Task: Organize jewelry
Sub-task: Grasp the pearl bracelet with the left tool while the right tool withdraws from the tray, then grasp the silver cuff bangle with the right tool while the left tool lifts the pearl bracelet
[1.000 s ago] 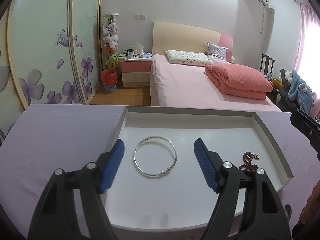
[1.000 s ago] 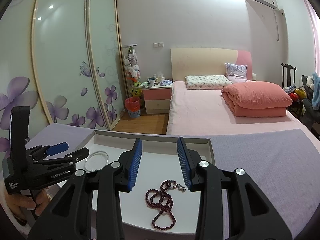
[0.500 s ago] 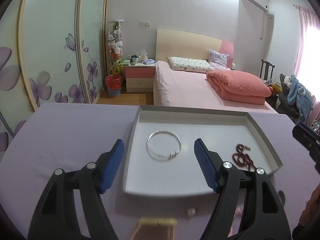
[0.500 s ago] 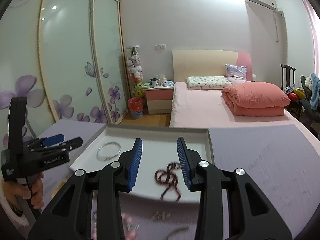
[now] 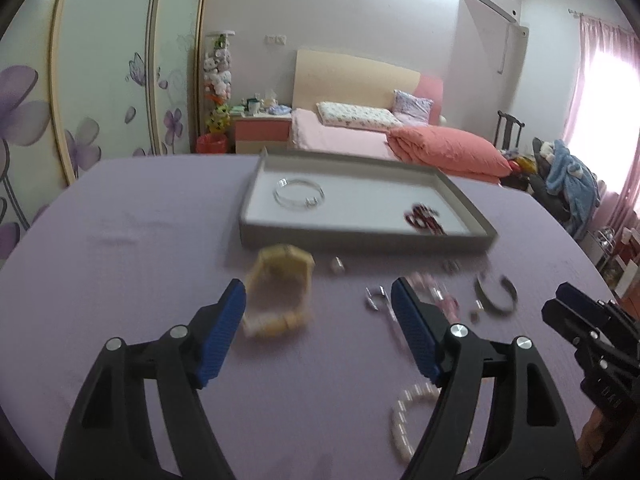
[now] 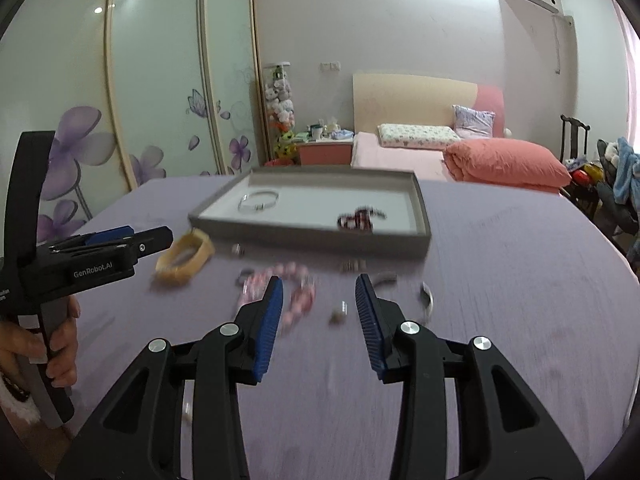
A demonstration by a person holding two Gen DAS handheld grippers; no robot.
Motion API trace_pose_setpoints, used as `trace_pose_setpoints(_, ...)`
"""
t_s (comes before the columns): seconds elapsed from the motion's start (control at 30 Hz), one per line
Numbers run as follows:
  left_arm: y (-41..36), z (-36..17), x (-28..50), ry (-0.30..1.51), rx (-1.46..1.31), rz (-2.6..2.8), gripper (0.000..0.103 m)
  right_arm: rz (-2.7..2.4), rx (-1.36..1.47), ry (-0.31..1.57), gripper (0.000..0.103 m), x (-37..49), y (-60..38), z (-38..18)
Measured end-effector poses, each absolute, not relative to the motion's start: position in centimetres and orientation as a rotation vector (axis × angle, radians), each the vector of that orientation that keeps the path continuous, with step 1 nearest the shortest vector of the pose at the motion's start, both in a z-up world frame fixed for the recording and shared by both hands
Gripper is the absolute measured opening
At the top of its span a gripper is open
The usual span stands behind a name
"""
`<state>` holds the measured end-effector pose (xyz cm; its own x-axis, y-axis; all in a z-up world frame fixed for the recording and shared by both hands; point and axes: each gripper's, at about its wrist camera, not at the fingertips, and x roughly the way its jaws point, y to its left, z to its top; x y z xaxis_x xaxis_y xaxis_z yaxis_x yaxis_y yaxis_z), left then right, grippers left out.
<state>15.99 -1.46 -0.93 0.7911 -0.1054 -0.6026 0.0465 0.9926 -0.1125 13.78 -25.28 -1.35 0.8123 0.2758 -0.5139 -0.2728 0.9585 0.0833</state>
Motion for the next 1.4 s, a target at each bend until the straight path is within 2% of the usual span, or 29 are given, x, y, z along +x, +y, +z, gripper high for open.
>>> trace_pose_setpoints(0.4,-5.0,-5.2,13.0,0.777,-0.078,-0.102,0.073,0.256,0.074,0.563,0.039,9.1,-27.6,-3.5)
trace_pose_setpoints(0.53,-6.0,-6.2,13.6,0.831,-0.058,-0.108,0.062,0.254,0.083,0.550,0.040,8.6,-27.8,-3.5)
trace_pose_setpoints(0.77,-7.4,-7.1,13.1,0.848,-0.008,-0.111,0.056,0.247,0.092,0.547,0.040,8.7,-28.3,-3.7)
trace_pose_setpoints(0.87,-8.0,-7.2,12.7,0.843,0.028,-0.098,0.042,0.250,0.091,0.546,0.040,8.5,-28.4,-3.7)
trace_pose_setpoints(0.93,-8.3,-7.2,12.4,0.836,0.048,-0.099,0.022,0.252,0.089,0.545,0.040,8.4,-28.3,-3.7)
trace_pose_setpoints(1.0,-8.2,-7.1,12.4,0.838,0.043,-0.110,0.011,0.254,0.089,0.545,0.040,8.4,-28.3,-3.7)
trace_pose_setpoints(1.4,-5.0,-5.9,12.8,0.818,-0.044,-0.102,0.010,0.259,0.091,0.551,0.040,8.6,-28.0,-3.6)
